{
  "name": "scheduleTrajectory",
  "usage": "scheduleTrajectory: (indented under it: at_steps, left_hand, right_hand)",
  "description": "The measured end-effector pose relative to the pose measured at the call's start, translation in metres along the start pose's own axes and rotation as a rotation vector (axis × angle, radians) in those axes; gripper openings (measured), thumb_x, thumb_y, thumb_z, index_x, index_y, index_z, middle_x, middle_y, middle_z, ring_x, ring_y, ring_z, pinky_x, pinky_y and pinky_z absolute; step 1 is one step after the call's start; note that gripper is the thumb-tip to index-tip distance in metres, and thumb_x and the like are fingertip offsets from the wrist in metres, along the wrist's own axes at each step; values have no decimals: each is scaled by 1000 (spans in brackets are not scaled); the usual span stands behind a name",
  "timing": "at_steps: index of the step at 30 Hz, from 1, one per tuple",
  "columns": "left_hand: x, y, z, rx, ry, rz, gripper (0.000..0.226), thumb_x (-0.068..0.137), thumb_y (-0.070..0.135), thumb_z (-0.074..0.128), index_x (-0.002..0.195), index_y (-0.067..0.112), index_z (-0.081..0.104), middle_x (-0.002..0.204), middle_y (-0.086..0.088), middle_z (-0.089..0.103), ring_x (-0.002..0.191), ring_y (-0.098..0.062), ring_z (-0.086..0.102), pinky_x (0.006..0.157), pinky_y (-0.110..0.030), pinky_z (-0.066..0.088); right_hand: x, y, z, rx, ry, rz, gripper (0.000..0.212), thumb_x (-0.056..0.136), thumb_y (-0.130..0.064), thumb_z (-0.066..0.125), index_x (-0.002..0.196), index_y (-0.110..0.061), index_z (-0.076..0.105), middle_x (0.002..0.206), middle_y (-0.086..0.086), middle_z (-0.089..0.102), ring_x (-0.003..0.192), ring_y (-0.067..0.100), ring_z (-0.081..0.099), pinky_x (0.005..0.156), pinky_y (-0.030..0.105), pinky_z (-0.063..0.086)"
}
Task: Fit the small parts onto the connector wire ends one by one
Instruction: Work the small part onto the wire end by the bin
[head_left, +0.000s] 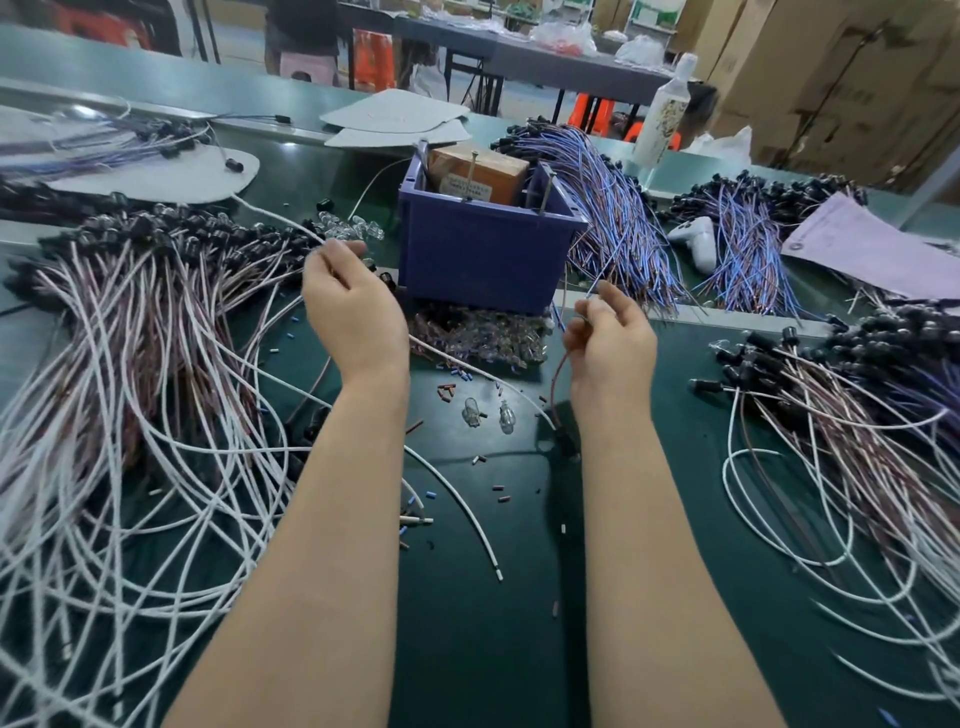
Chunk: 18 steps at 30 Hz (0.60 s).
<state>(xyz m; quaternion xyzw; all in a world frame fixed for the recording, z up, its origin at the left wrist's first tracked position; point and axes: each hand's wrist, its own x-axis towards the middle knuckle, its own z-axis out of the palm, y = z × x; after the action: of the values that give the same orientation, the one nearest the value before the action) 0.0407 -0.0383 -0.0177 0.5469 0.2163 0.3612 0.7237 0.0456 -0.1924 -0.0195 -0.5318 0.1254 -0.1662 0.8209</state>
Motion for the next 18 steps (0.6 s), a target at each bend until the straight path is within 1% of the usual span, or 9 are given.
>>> scheduleTrajectory:
  at_steps: [2,3,4,6,8,11,13,16,18]
  left_hand:
    - [4,8,-3,-96,65,-15,31,103,13,30,78,16,49,63,1,52,48,-5,47,53,-21,40]
    - [7,13,-5,-159,91,-39,29,102,9,30,82,14,50,66,1,54,49,-4,47,51,-18,40]
    - [11,17,-7,-209,120,-58,26,101,5,29,90,12,52,71,1,54,52,-5,48,52,-18,41]
    - [18,25,-12,-237,185,-53,27,98,0,29,110,8,52,75,0,54,64,-13,48,65,-25,42]
    - [20,32,-15,-244,206,-18,31,97,1,29,119,9,50,76,-4,53,65,-16,43,68,-30,37]
    - [11,40,-15,-215,45,84,20,102,15,34,98,18,54,82,-7,48,58,-9,38,57,-24,32]
    - [7,40,-11,-17,-153,168,21,102,22,38,88,23,53,76,2,49,58,-5,40,57,-21,33]
    - [-4,32,1,359,-462,218,22,101,16,41,93,20,61,74,4,57,51,2,42,53,-17,35]
    - [-9,22,5,571,-551,210,23,100,12,41,105,13,63,82,-2,64,57,-3,49,62,-23,43]
  right_hand:
    - [2,-1,-4,148,14,65,17,97,5,41,105,-6,52,72,4,54,56,10,52,54,16,50]
    - [2,-1,-6,180,10,81,16,97,4,42,101,-6,53,71,5,56,57,11,55,56,18,52]
    - [2,0,-8,185,8,93,15,98,3,43,96,-7,55,69,5,59,57,12,58,59,20,54]
    - [3,2,-12,102,-1,101,13,98,-2,45,93,-11,54,63,1,66,59,10,63,62,21,54]
    - [2,5,-13,-47,-35,107,6,98,-7,48,97,-12,51,62,-2,68,61,9,63,63,21,52]
    - [0,7,-11,-150,-108,115,7,96,-8,52,91,-12,52,68,3,65,50,6,61,53,16,50]
    - [-3,8,-8,-160,-145,93,10,96,-7,53,87,-12,54,71,6,63,49,7,60,51,15,51]
    - [-7,11,-5,-162,-192,31,11,97,-6,51,90,-12,57,73,6,61,50,8,59,52,17,51]
    - [-8,14,-2,-162,-206,-5,10,98,-6,47,98,-10,56,68,7,60,46,8,58,48,17,49]
